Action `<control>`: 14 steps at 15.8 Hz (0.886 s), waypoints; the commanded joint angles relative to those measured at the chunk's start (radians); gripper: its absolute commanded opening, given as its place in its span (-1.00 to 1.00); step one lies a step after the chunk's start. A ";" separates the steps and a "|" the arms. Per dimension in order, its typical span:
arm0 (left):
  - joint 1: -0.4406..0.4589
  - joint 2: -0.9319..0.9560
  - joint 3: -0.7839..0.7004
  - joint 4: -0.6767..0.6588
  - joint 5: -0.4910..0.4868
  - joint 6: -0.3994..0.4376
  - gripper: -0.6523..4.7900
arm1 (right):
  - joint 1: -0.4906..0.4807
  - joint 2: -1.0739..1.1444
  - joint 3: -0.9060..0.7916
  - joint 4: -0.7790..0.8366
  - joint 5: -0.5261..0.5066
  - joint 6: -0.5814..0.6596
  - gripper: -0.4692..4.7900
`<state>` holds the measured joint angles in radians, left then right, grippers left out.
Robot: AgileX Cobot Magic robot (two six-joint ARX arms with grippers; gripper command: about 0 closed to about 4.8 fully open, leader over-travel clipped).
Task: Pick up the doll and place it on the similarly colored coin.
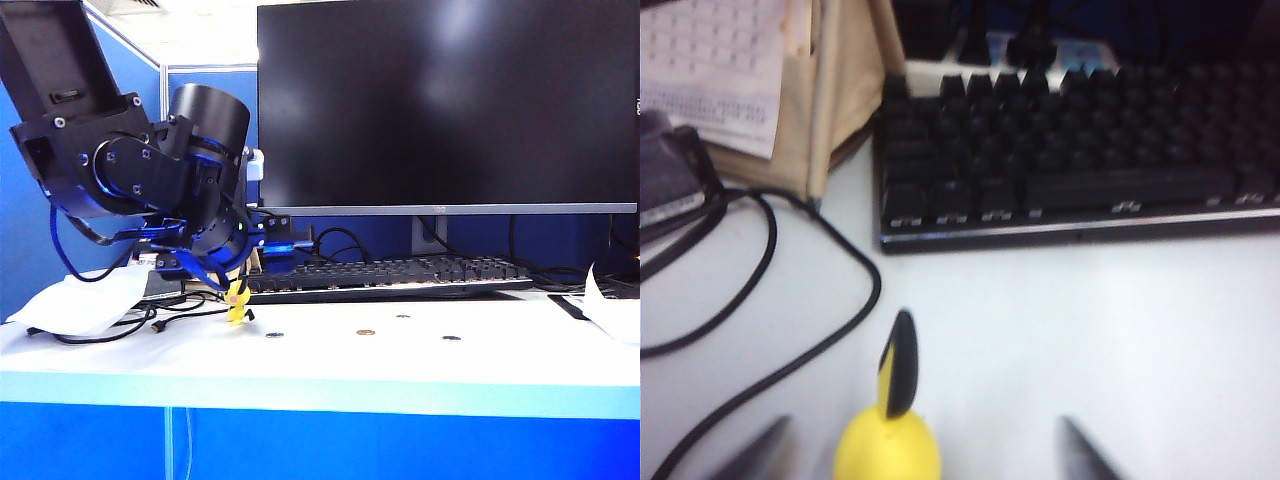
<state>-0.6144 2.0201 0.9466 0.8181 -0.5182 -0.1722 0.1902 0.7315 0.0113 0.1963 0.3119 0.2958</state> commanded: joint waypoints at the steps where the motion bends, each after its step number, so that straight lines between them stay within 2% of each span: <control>1: 0.001 0.010 0.005 0.006 -0.001 0.004 0.45 | 0.000 -0.002 0.003 0.013 0.003 0.003 -0.17; 6: 0.001 0.040 0.014 0.008 -0.001 0.004 0.45 | 0.000 -0.002 0.003 0.013 0.002 0.003 -0.17; 8: 0.019 0.043 0.014 0.006 0.002 0.005 0.35 | 0.000 -0.002 0.003 0.013 0.002 0.003 -0.17; 12: 0.045 0.043 0.014 0.010 0.007 0.004 0.33 | 0.000 -0.002 0.003 0.013 0.002 0.003 -0.17; 13: 0.046 0.043 0.014 0.010 0.007 0.004 0.27 | 0.000 -0.002 0.003 0.013 0.002 0.003 -0.17; 14: 0.050 0.043 0.014 0.010 0.020 0.000 0.11 | 0.000 -0.002 0.003 0.013 0.002 0.003 -0.17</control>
<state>-0.5655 2.0644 0.9585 0.8131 -0.5114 -0.1722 0.1902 0.7315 0.0113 0.1959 0.3119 0.2958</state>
